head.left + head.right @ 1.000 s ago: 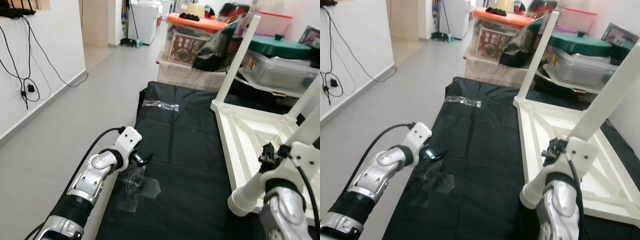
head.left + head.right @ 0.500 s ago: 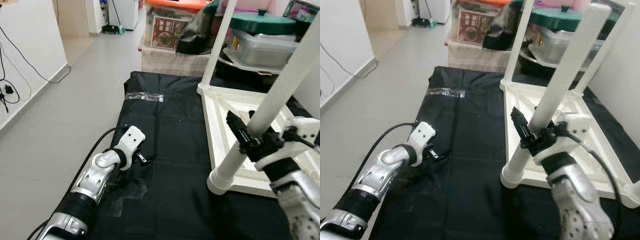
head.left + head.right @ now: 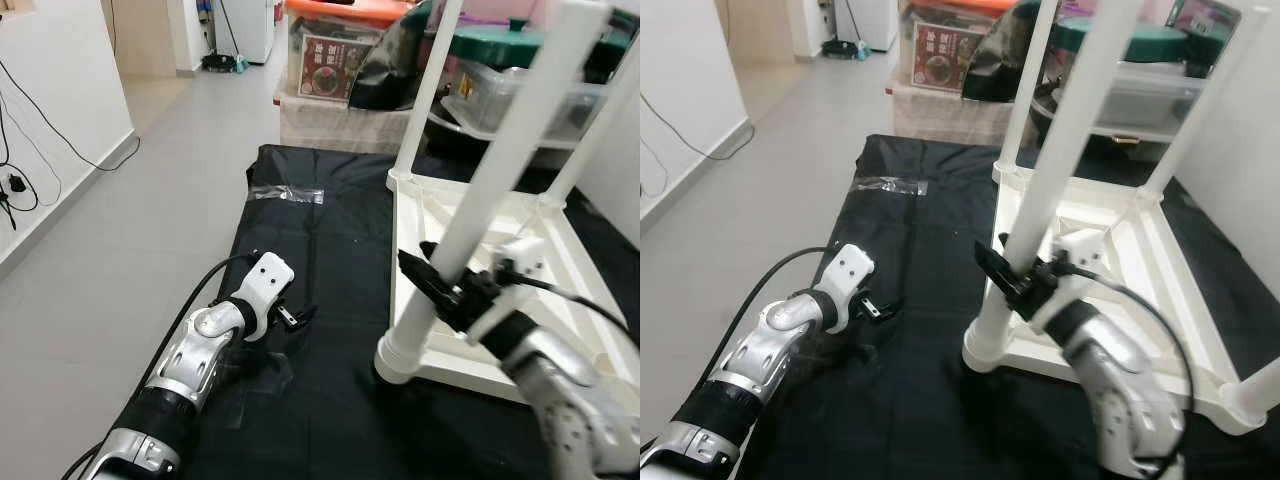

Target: Building children table

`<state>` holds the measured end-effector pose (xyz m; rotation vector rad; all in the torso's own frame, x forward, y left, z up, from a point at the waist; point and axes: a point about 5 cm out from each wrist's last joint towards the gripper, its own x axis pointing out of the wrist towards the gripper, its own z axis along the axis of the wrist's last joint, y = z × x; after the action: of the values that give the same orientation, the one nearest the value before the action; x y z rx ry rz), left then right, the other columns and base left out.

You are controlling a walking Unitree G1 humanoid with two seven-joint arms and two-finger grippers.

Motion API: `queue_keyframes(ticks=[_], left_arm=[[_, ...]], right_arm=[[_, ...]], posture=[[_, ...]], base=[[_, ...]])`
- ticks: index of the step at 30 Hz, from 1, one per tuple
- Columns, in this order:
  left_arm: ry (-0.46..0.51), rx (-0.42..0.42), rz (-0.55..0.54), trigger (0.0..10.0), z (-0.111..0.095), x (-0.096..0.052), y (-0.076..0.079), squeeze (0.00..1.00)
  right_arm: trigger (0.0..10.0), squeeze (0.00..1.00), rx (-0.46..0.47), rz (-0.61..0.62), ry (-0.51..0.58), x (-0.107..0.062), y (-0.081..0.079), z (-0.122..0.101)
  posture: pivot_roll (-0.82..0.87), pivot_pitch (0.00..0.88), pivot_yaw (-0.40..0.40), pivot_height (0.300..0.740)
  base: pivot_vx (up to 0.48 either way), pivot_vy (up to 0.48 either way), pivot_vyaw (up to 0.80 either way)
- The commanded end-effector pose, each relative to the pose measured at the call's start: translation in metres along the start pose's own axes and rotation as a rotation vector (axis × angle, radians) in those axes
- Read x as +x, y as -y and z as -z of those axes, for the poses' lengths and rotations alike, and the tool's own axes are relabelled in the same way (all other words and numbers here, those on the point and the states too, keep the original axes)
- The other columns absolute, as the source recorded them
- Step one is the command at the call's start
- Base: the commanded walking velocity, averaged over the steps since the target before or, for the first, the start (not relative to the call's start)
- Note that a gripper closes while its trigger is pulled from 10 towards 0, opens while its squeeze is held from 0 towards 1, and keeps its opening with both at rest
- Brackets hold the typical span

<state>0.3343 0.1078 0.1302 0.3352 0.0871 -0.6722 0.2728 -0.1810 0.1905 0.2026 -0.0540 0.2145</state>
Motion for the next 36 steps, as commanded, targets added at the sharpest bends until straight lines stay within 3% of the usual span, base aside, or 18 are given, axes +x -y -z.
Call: queue_keyframes(ticks=[1, 2, 4, 10, 11, 14, 15, 19, 20, 21, 22, 24, 25, 27, 30, 34, 35, 36], left_arm=[[-0.016, -0.009, 0.001, 10.0, 0.005, -0.003, 0.001, 0.0], [-0.016, -0.009, 0.001, 10.0, 0.005, -0.003, 0.001, 0.0], [-0.016, -0.012, 0.003, 10.0, 0.005, -0.004, 0.003, 0.0], [-0.025, -0.016, 0.011, 10.0, 0.008, -0.007, 0.005, 0.0], [-0.029, -0.017, 0.015, 10.0, 0.009, -0.007, 0.004, 0.0], [-0.031, -0.016, 0.022, 10.0, 0.009, -0.006, 0.004, 0.0], [-0.031, -0.015, 0.027, 10.0, 0.008, -0.005, 0.004, 0.0], [-0.026, -0.015, 0.032, 10.0, 0.006, -0.003, 0.003, 0.0], [-0.024, -0.015, 0.03, 10.0, 0.006, -0.003, 0.001, 0.0], [-0.024, -0.015, 0.03, 10.0, 0.006, -0.003, 0.001, 0.0], [-0.023, -0.016, 0.026, 10.0, 0.006, -0.003, 0.0, 0.0], [-0.024, -0.016, 0.019, 10.0, 0.007, -0.005, -0.001, 0.0], [-0.024, -0.016, 0.019, 10.0, 0.007, -0.005, -0.001, 0.0], [-0.028, -0.016, 0.009, 10.0, 0.008, -0.006, -0.002, 0.0], [-0.03, -0.015, 0.006, 10.0, 0.008, -0.007, -0.003, 0.0], [-0.027, -0.014, 0.013, 10.0, 0.007, -0.001, 0.001, 0.0], [-0.024, -0.013, 0.02, 10.0, 0.005, 0.002, 0.004, 0.0], [-0.019, -0.012, 0.027, 10.0, 0.004, 0.003, 0.006, 0.0]], right_arm=[[0.0, 0.0, 0.0, 0.549, -0.146, -0.021, 0.052, 0.025], [0.0, 0.0, 0.0, 0.549, -0.146, -0.021, 0.052, 0.025], [0.0, 0.0, 0.008, 0.807, -0.177, -0.044, 0.063, 0.034], [0.0, 0.0, -0.032, 0.918, -0.184, -0.083, 0.046, 0.039], [10.0, 0.0, -0.068, 0.908, -0.19, -0.088, 0.038, 0.037], [10.0, 0.0, -0.079, 0.824, -0.156, -0.083, 0.028, 0.033], [10.0, 1.0, -0.072, 0.762, -0.118, -0.077, 0.022, 0.029], [10.0, 1.0, 0.022, 0.563, 0.01, -0.057, 0.016, 0.01], [10.0, 0.48, 0.059, 0.444, 0.054, -0.049, 0.017, -0.002], [10.0, 0.48, 0.059, 0.444, 0.054, -0.049, 0.017, -0.002], [10.0, 0.0, 0.07, 0.291, 0.106, -0.044, 0.019, -0.018], [10.0, 0.0, 0.01, 0.074, 0.148, -0.043, 0.017, -0.039], [10.0, 0.0, 0.01, 0.074, 0.148, -0.043, 0.017, -0.039], [10.0, 0.0, -0.077, -0.105, 0.121, -0.046, 0.015, -0.045], [10.0, 0.0, -0.076, -0.18, 0.103, -0.047, 0.014, -0.046], [10.0, 0.0, -0.115, -0.361, -0.054, -0.035, 0.004, -0.01], [3.7, 0.0, -0.135, -0.414, -0.118, -0.029, 0.0, 0.007], [0.0, 0.0, -0.136, -0.452, -0.147, -0.024, -0.004, 0.016]], posture=[[0.13, 0.0, -0.121, 0.74], [0.13, 0.0, -0.121, 0.74], [0.13, 0.0, -0.12, 0.74], [0.1, 0.0, -0.096, 0.74], [0.1, 0.0, -0.096, 0.74], [0.1, 0.0, -0.096, 0.74], [0.1, 0.0, -0.096, 0.74], [0.09, 0.0, -0.082, 0.74], [0.09, 0.0, -0.085, 0.74], [0.09, 0.0, -0.085, 0.74], [0.1, 0.0, -0.093, 0.74], [0.11, 0.0, -0.096, 0.74], [0.11, 0.0, -0.096, 0.74], [0.13, 0.0, -0.109, 0.74], [0.13, 0.0, -0.109, 0.74], [0.11, 0.0, -0.099, 0.74], [0.12, 0.0, -0.098, 0.74], [0.12, 0.0, -0.098, 0.74]], base=[[0.0, 0.0, 0.0], [0.0, 0.0, 0.0], [0.0, 0.0, 0.0], [0.0, 0.0, 0.0], [0.0, 0.0, 0.0], [0.0, 0.0, 0.0], [0.0, 0.0, 0.0], [0.0, 0.0, 0.0], [0.0, 0.0, 0.0], [0.0, 0.0, 0.0], [0.0, 0.0, 0.0], [0.0, 0.0, 0.0], [0.0, 0.0, 0.0], [0.0, 0.0, 0.0], [0.0, 0.0, 0.0], [0.0, 0.0, 0.0], [0.0, 0.0, 0.0], [0.0, 0.0, 0.0]])
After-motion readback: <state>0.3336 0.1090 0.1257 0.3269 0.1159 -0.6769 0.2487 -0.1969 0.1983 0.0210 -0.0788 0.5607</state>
